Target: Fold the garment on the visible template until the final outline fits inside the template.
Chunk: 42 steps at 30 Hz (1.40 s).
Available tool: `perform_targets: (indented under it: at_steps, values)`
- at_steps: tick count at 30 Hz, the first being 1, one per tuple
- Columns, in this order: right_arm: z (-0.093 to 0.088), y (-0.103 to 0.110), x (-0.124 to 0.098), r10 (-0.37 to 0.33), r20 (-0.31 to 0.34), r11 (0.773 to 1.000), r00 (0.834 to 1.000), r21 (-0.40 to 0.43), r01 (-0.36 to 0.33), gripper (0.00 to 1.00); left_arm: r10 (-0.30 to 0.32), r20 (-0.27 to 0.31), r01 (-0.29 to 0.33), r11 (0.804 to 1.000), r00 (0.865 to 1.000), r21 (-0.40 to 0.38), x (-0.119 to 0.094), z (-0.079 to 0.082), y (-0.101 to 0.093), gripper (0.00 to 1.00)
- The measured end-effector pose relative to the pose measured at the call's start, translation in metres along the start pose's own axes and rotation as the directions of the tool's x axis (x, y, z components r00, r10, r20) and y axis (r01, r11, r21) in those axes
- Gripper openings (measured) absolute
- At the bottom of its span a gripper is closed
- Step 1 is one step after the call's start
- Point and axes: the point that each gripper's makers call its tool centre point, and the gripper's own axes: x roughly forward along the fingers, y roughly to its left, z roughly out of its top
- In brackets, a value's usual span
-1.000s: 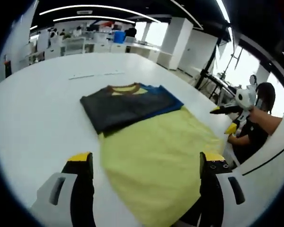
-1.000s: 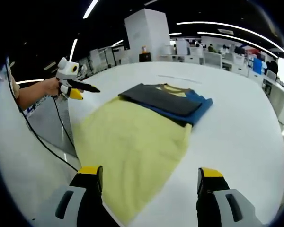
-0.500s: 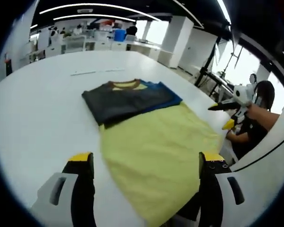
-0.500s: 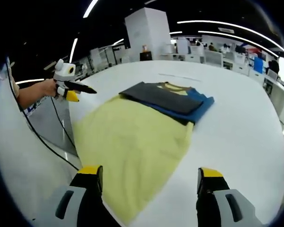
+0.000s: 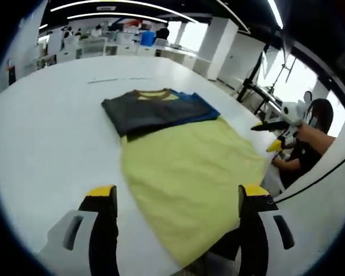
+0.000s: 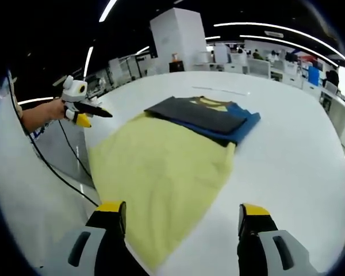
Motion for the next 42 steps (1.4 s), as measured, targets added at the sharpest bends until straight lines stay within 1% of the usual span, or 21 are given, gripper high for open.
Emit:
perform_targets:
  at_steps: [6, 10, 14, 21, 30, 34, 38, 42]
  values:
    - [-0.002, 0.0, 0.001, 0.004, -0.004, 1.0, 1.0, 0.002, -0.004, 0.78, 0.008, -0.016, -0.009, 1.0, 1.0, -0.009, -0.003, -0.009, 0.002, 0.83]
    - [-0.005, 0.001, 0.002, 0.006, -0.009, 1.0, 1.0, 0.006, -0.006, 0.77, 0.023, -0.04, -0.023, 1.0, 0.999, 0.004, -0.005, -0.017, 0.005, 0.82]
    - [-0.006, 0.002, 0.002, 0.008, -0.011, 1.0, 1.0, 0.007, -0.008, 0.76, 0.016, -0.052, -0.017, 1.0, 0.998, -0.002, -0.007, -0.023, 0.004, 0.79]
    - [-0.012, 0.002, 0.001, 0.003, -0.017, 1.0, 1.0, 0.01, -0.003, 0.74, 0.024, -0.068, -0.025, 1.0, 0.997, -0.006, -0.01, -0.033, 0.003, 0.78]
    - [-0.022, 0.008, 0.001, 0.012, -0.03, 1.0, 0.999, 0.015, -0.012, 0.69, 0.05, -0.116, -0.048, 0.999, 0.992, 0.026, -0.013, -0.051, 0.006, 0.75]
    - [-0.025, 0.01, 0.001, 0.014, -0.034, 1.0, 0.999, 0.015, -0.014, 0.67, 0.072, -0.133, -0.066, 0.997, 0.989, 0.047, -0.015, -0.057, 0.008, 0.7]
    - [-0.028, 0.012, 0.001, 0.02, -0.039, 1.0, 0.999, 0.016, -0.019, 0.63, 0.05, -0.162, -0.044, 0.998, 0.986, 0.04, -0.015, -0.068, 0.004, 0.6]
    - [-0.031, 0.013, 0.001, 0.021, -0.04, 1.0, 0.999, 0.016, -0.021, 0.59, 0.056, -0.178, -0.046, 0.997, 0.983, 0.056, -0.017, -0.074, 0.003, 0.58]
